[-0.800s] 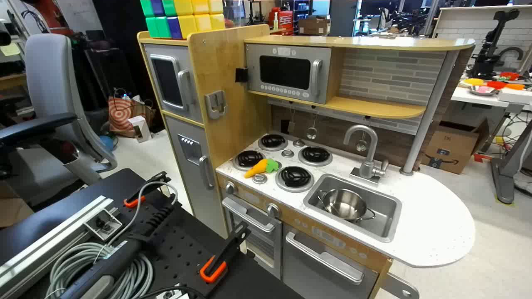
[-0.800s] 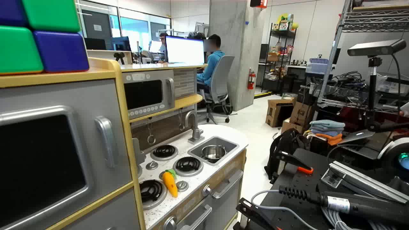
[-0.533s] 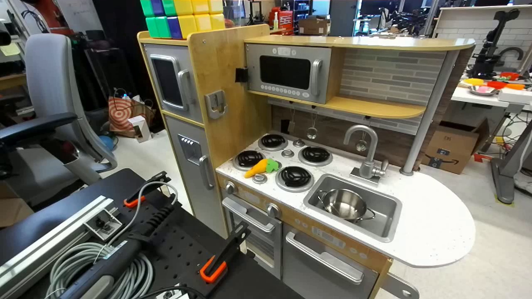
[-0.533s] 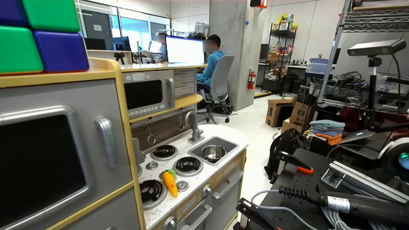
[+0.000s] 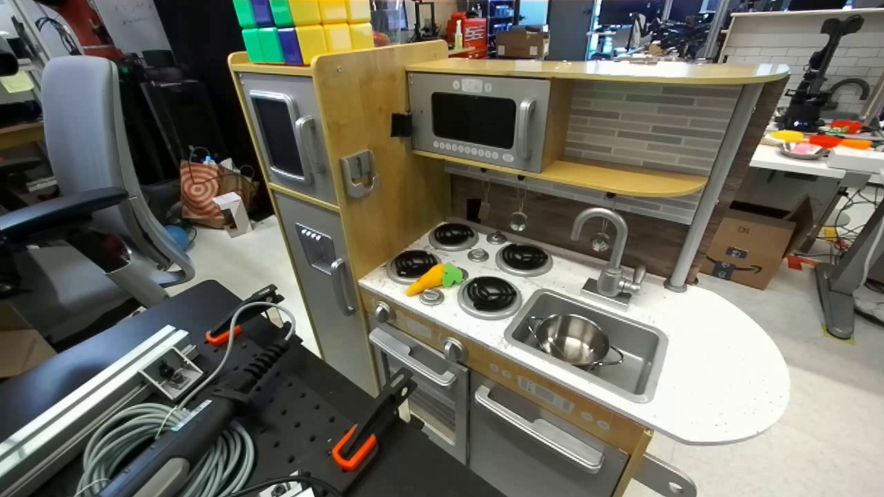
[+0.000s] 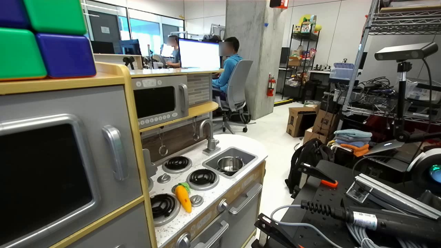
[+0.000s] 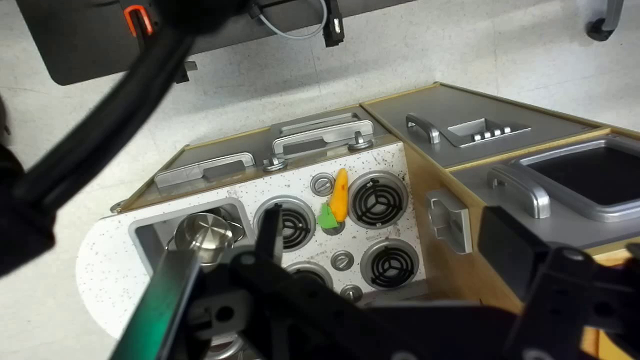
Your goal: Place the carrot toy inside the silver pot
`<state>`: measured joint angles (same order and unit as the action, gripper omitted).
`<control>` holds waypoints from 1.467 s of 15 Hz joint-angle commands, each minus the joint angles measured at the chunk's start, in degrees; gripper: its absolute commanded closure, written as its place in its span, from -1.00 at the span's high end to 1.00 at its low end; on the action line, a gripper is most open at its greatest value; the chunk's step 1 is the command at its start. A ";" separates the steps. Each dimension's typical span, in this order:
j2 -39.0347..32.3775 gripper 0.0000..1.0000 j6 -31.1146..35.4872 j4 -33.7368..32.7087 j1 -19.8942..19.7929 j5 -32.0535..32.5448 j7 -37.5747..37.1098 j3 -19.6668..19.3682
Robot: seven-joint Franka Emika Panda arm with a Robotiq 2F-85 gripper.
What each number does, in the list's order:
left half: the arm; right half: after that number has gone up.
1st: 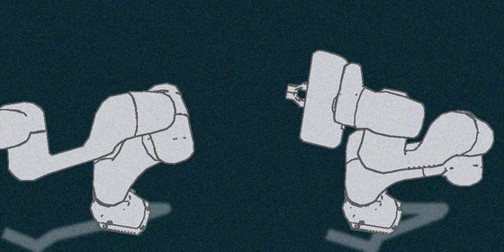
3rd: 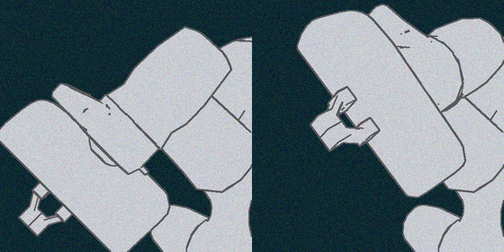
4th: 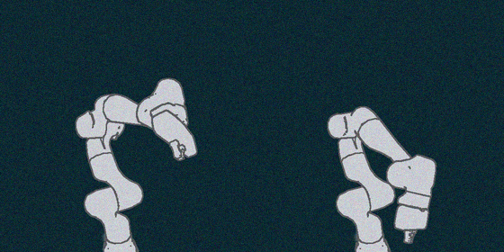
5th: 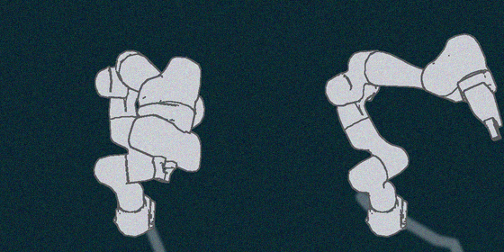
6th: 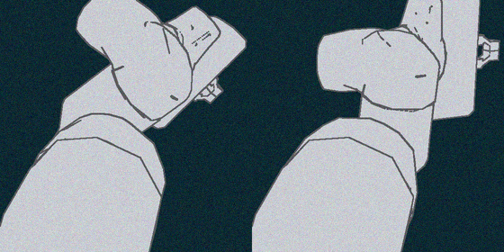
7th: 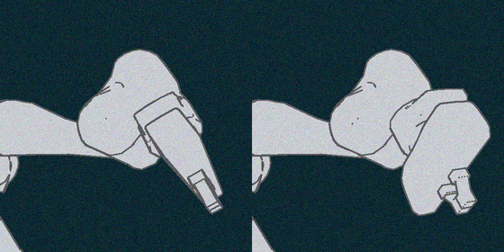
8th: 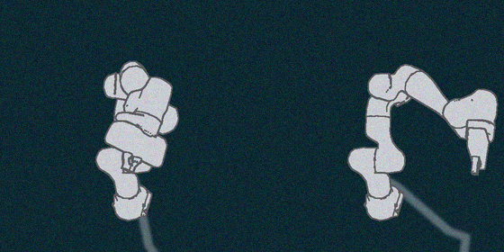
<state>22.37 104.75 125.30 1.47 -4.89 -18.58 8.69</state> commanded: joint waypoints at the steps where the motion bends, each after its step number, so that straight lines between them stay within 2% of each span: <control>1: -0.06 1.00 -0.09 -0.09 0.42 0.16 -0.12 -0.36; 10: -0.06 1.00 -0.09 -0.09 0.42 0.16 -0.12 -0.36; 13: -1.69 1.00 14.94 3.05 -0.51 0.16 -5.75 0.67; 15: -5.41 1.00 24.53 3.39 -0.97 1.72 -7.93 1.18; 17: -12.04 1.00 33.94 4.52 -1.77 4.56 -11.52 1.91; 19: -18.36 1.00 37.13 3.56 -3.11 9.34 -20.20 2.31; 20: -21.89 1.00 39.78 3.02 -3.54 13.97 -25.39 2.03; 22: -29.33 1.00 40.98 0.00 -2.94 22.16 -34.41 -1.01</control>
<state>3.19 143.08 130.51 -0.77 8.13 -41.76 9.54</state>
